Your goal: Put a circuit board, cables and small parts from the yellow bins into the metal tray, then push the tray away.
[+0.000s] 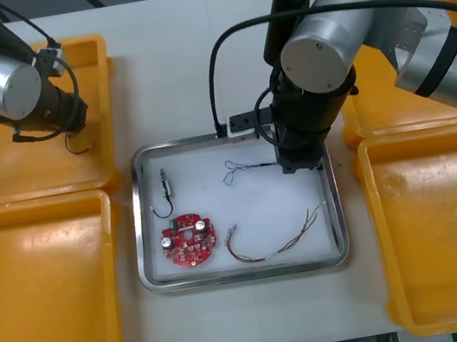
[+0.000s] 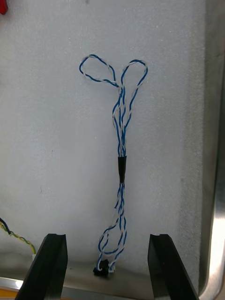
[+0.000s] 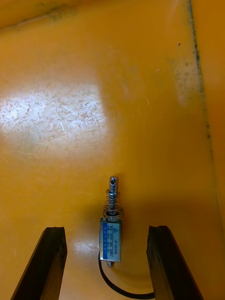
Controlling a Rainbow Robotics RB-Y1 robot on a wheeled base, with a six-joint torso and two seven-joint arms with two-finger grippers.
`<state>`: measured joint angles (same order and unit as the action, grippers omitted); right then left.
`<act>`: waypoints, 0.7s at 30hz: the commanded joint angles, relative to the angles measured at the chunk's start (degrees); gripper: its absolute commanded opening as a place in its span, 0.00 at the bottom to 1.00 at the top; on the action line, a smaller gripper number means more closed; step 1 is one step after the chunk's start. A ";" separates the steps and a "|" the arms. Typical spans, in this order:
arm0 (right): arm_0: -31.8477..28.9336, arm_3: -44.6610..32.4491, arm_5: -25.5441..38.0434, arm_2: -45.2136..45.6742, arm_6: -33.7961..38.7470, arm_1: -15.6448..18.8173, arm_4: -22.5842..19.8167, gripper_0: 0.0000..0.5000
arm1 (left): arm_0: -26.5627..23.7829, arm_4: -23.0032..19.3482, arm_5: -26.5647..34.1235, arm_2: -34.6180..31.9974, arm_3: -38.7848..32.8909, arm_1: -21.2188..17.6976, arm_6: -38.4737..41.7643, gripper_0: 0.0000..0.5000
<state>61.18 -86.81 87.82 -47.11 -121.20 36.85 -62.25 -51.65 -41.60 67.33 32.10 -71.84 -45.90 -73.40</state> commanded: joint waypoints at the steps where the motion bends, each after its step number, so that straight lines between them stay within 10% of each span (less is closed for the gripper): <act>1: 2.45 -6.53 3.76 5.54 8.00 1.56 -0.94 1.00 | -2.75 0.38 -1.06 0.95 1.00 0.55 -0.78 1.00; 15: 1.13 -17.96 9.03 12.31 31.82 10.35 -3.05 1.00 | -2.75 -4.63 -5.28 3.58 4.87 0.63 -2.54 1.00; 17: 0.25 -18.92 9.47 13.54 34.63 11.31 -3.14 1.00 | -2.75 -4.63 -5.63 3.85 4.87 0.63 -2.54 0.71; 18: -0.54 -19.63 9.65 14.33 36.56 12.11 -3.31 1.00 | -2.75 -4.63 -5.63 3.85 4.96 0.55 -2.54 0.40; 21: -2.82 -22.00 9.82 16.70 41.31 14.57 -3.31 1.00 | -2.84 -4.54 -5.72 3.85 5.13 0.55 -2.72 0.16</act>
<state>60.21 -105.20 97.21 -34.96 -86.04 47.46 -64.99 -52.10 -45.87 62.21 35.12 -66.74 -45.87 -73.40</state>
